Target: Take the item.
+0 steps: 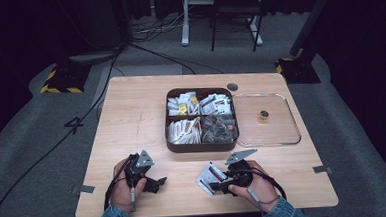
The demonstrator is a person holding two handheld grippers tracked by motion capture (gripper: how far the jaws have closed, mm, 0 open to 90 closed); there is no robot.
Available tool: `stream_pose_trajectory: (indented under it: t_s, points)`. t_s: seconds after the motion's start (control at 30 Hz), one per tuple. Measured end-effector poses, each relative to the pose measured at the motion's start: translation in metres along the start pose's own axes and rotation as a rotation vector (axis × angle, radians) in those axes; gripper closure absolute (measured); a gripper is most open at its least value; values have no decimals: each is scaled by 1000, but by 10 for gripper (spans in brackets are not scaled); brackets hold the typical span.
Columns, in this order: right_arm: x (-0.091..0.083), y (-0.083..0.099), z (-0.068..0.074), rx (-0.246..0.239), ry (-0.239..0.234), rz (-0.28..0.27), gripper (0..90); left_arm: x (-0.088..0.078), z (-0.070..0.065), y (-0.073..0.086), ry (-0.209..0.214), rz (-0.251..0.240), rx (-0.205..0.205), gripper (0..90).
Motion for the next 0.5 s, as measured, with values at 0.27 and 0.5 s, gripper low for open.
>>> stream_pose_trajectory:
  t_s: [0.27,0.5]
  points:
    - [-6,-5,-13,-17,61,-43,436,0,0,0,0,0,0,1]
    - [-12,-10,-17,-27,83,-84,427,0,0,0,0,0,0,2]
Point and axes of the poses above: each handheld gripper's, and its own axes: x roughly forward along the jaws, y roughly out of its underside, z roughly to its left, the point moved 8 cm from there along x, roughly forward along the jaws, and after that the axes turned 4 degrees about -z, right-handed, at the moved point
